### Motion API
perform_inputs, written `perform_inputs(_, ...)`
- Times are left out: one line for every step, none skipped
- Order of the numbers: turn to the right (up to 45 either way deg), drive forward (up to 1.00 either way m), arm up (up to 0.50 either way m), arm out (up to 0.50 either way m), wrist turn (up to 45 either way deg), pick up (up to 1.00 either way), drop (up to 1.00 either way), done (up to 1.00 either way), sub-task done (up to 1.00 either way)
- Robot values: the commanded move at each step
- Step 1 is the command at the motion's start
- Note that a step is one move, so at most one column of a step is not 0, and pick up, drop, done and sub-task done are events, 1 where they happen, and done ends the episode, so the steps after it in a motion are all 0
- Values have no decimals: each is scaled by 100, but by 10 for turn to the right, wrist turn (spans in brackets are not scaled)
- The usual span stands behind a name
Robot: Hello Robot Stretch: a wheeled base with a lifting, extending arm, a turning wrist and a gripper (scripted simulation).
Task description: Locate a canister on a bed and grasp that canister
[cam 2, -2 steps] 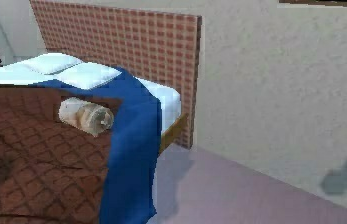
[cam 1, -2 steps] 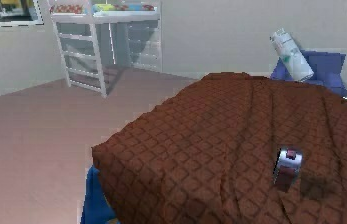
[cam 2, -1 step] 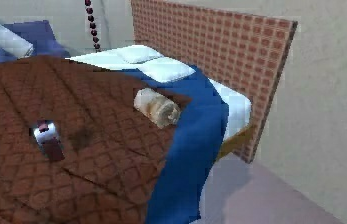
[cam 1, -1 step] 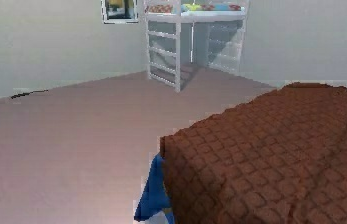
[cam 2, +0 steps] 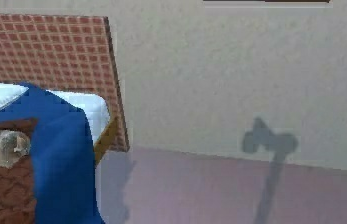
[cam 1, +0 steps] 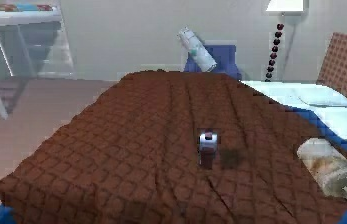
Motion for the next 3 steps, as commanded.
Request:
perform_inputs(450,0,0,0,0,0,0,0,0)
perform_inputs(360,0,0,0,0,0,0,0,0)
perform_inputs(0,70,0,0,0,0,0,0,0)
